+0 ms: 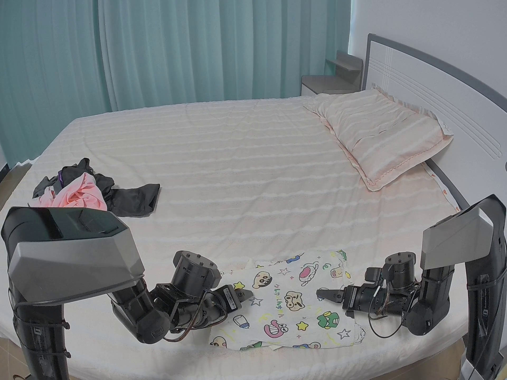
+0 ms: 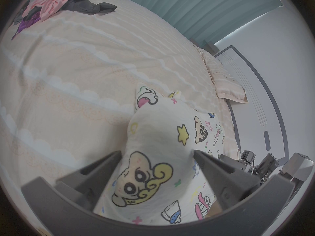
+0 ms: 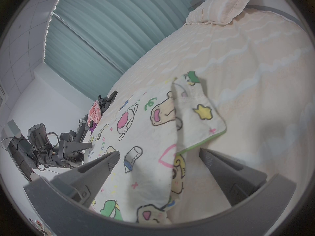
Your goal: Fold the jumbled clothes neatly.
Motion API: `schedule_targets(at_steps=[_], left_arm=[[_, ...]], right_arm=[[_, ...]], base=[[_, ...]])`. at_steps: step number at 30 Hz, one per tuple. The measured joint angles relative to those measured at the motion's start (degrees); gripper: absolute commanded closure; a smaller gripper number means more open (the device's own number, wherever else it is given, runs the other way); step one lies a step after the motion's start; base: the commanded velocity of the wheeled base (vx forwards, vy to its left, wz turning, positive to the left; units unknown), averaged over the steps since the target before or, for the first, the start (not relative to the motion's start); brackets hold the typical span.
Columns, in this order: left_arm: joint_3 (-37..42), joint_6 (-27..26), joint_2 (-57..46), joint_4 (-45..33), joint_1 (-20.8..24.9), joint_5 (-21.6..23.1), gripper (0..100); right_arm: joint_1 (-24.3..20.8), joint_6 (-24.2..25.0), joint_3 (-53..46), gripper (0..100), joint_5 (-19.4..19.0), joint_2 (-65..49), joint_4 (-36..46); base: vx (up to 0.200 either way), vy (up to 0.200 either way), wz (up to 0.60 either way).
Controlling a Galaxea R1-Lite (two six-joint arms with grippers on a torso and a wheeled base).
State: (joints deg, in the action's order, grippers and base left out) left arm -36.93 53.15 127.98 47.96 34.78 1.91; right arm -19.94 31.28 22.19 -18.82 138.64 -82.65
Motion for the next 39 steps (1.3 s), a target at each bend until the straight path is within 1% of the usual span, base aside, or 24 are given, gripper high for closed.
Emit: schedule_targets(at_steps=[4, 15, 24, 31, 36, 39], left_arm=[[0.0, 0.0, 0.2, 0.0, 0.6, 0.0, 100], [0.9, 0.3, -0.2, 0.0, 1.0, 0.3, 100], [3.6, 1.0, -2.7, 0.0, 0.8, 0.1, 100], [5.2, 1.1, -3.8, 0.1, 1.1, -0.2, 100], [5.8, 1.2, -4.2, 0.1, 1.0, -0.2, 100], [6.5, 1.2, -4.5, 0.4, 0.9, -0.1, 100]], right_arm=[[-0.3, 0.4, 0.1, 100, 0.0, 0.5, 0.0], [-1.5, 7.9, -0.3, 100, 0.5, 1.0, -3.7], [-2.0, 8.2, -1.5, 100, 1.0, 1.0, -4.2], [-2.0, 8.1, -1.5, 100, 2.6, 0.9, -4.3], [-2.2, 8.1, -1.5, 100, 2.8, 0.9, -4.3], [-2.3, 8.1, -1.6, 100, 3.6, 0.9, -4.4]], base=[[0.0, 0.0, 0.0], [0.0, 0.0, 0.0], [0.0, 0.0, 0.0], [0.0, 0.0, 0.0], [0.0, 0.2, 0.0], [0.0, 0.2, 0.0]])
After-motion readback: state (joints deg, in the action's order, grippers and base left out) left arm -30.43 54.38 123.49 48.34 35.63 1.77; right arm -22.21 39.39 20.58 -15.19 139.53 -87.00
